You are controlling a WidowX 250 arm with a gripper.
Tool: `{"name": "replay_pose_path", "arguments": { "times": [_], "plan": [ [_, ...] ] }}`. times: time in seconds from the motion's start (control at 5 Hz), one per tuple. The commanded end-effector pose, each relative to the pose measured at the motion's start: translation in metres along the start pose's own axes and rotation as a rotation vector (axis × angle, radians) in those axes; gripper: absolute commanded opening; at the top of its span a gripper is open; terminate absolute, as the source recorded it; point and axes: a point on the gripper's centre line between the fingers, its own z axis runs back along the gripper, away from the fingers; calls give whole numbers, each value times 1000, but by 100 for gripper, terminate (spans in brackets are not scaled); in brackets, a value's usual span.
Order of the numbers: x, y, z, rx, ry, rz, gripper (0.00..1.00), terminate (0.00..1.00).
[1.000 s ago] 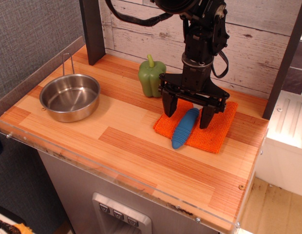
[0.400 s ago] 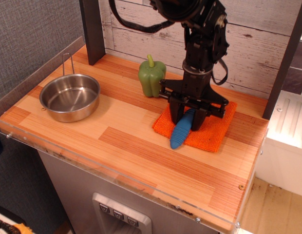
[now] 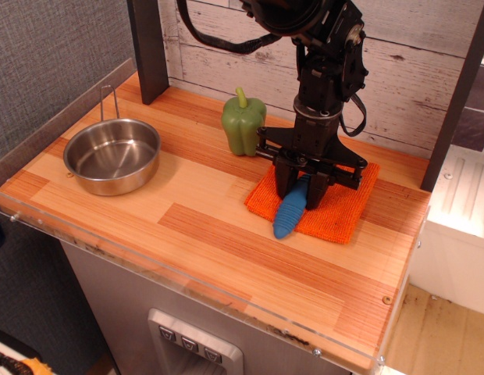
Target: Move the blue spoon from the orange dish cloth to the front middle of the table.
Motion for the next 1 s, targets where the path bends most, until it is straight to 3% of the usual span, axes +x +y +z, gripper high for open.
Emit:
{"name": "replay_pose_path", "arguments": {
  "times": [0.0, 0.2, 0.8],
  "plan": [
    [7, 9, 62, -89, -125, 17, 0, 0],
    [-8, 26, 80, -110, -140, 18, 0, 0],
    [-75, 102, 66, -19, -49, -38, 0, 0]
  ]
}}
